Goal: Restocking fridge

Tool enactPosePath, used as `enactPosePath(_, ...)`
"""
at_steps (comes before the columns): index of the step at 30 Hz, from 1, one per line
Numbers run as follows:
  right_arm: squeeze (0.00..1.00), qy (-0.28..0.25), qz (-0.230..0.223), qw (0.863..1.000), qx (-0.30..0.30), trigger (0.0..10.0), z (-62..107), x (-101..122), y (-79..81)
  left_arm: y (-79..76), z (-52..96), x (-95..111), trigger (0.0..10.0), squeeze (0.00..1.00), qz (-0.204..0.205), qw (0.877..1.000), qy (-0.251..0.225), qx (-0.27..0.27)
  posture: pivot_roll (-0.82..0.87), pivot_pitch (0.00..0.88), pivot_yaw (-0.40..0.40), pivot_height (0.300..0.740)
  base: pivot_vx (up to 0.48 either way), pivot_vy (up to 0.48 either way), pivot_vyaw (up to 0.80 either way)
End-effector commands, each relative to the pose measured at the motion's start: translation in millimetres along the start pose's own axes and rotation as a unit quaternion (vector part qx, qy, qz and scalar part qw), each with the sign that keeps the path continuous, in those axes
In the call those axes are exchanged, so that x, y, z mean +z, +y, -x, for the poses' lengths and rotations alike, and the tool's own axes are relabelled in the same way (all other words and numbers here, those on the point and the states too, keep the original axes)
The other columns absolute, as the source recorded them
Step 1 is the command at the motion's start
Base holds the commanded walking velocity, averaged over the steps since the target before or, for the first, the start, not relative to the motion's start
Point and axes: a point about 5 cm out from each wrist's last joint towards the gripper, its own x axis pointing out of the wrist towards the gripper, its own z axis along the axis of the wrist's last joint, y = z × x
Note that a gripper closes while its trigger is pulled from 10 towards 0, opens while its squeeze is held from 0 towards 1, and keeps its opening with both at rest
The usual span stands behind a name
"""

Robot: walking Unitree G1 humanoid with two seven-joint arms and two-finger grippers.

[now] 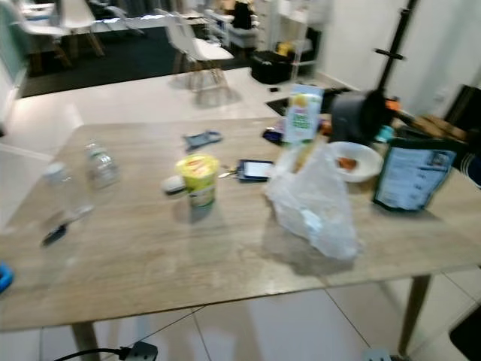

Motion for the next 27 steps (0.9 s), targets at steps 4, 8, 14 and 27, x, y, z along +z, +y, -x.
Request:
enactPosePath(4, 0.0, 0.021, 0.024, 0.999, 0.021, 10.0, 1.5, -10.5, 9.8, -7.0, 3.7, -30.2, 10.0, 0.0, -0.004, 0.998, 0.063, -0.017, 0.07, 0.0, -0.017, 0.74, 0.0, 0.0, -0.58)
enactPosePath(8, 0.0, 0.022, 0.015, 0.999, 0.02, 10.0, 1.8, -11.8, 10.0, -7.0, 3.7, -30.0, 10.0, 0.0, -0.004, 0.998, 0.063, -0.017, 0.07, 0.0, -0.017, 0.74, 0.0, 0.0, -0.65)
enactPosePath(14, 0.0, 0.021, 0.023, 0.999, 0.022, 10.0, 1.9, -12.2, 10.7, -6.8, 3.6, -29.5, 10.0, 0.0, -0.006, 0.998, 0.063, -0.018, 0.07, 0.0, -0.015, 0.74, 0.0, 0.0, 0.0)
enactPosePath(27, 0.0, 0.027, 0.025, 0.999, 0.025, 10.0, 2.2, -14.5, 12.1, -6.9, 3.3, -28.4, 10.0, 0.0, -0.007, 0.998, 0.062, -0.019, 0.07, 0.0, -0.016, 0.74, 0.0, 0.0, -0.61)
